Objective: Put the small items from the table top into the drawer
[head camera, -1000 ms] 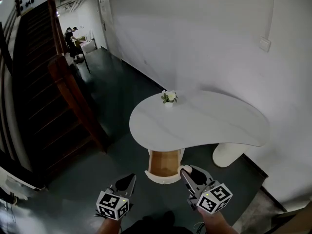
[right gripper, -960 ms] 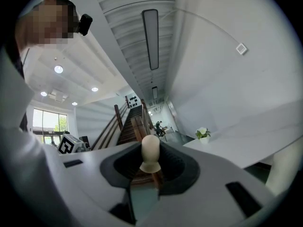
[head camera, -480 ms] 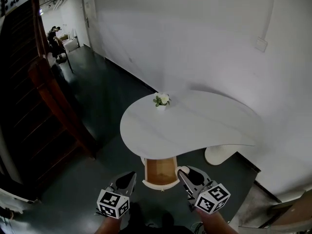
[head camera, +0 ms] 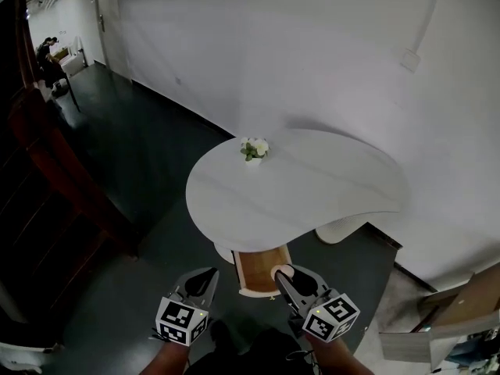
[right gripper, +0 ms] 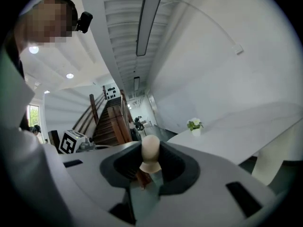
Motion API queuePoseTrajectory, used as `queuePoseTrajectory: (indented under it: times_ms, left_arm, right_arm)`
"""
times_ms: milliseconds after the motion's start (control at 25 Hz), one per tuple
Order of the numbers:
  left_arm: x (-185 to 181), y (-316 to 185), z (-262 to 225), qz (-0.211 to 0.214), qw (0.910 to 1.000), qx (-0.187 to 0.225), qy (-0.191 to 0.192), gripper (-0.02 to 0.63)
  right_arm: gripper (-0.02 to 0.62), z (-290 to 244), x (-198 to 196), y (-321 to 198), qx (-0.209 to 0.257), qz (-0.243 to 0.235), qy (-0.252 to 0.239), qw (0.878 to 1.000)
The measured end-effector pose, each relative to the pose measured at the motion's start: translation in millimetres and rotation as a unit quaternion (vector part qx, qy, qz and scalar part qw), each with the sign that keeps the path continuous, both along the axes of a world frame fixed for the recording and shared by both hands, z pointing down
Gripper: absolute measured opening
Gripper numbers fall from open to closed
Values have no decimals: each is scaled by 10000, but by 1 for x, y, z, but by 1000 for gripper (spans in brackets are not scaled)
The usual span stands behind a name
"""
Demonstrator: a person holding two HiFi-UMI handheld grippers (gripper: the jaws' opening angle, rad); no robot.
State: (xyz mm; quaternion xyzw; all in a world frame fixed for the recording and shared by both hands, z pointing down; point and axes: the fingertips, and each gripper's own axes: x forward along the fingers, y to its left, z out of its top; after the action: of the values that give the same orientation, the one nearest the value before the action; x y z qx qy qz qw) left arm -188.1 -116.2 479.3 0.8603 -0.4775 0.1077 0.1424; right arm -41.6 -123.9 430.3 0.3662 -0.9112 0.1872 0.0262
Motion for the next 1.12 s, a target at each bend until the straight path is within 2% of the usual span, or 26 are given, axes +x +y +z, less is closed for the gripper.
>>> queuePoseTrajectory:
  times_ms: [120,400,720,1120]
  left_arm:
    - [-5,-5,14,211,9997,-99,35,8]
    - [12,-18,49,621,9970,-464,5,8]
    - [45,-49,94,826,9934,-801,-19,8]
    - [68,-65,151,968,9903,-994,67,8]
  right_arm:
    - [94,21,-12,7,-232,135,82,9996]
    - [95,69,-6,-10,-570,391,273,9972]
    - [95,141,-8,-31,-1017,160,603,9929]
    - [100,209,-2,-57,-1198,-198,1366,9832]
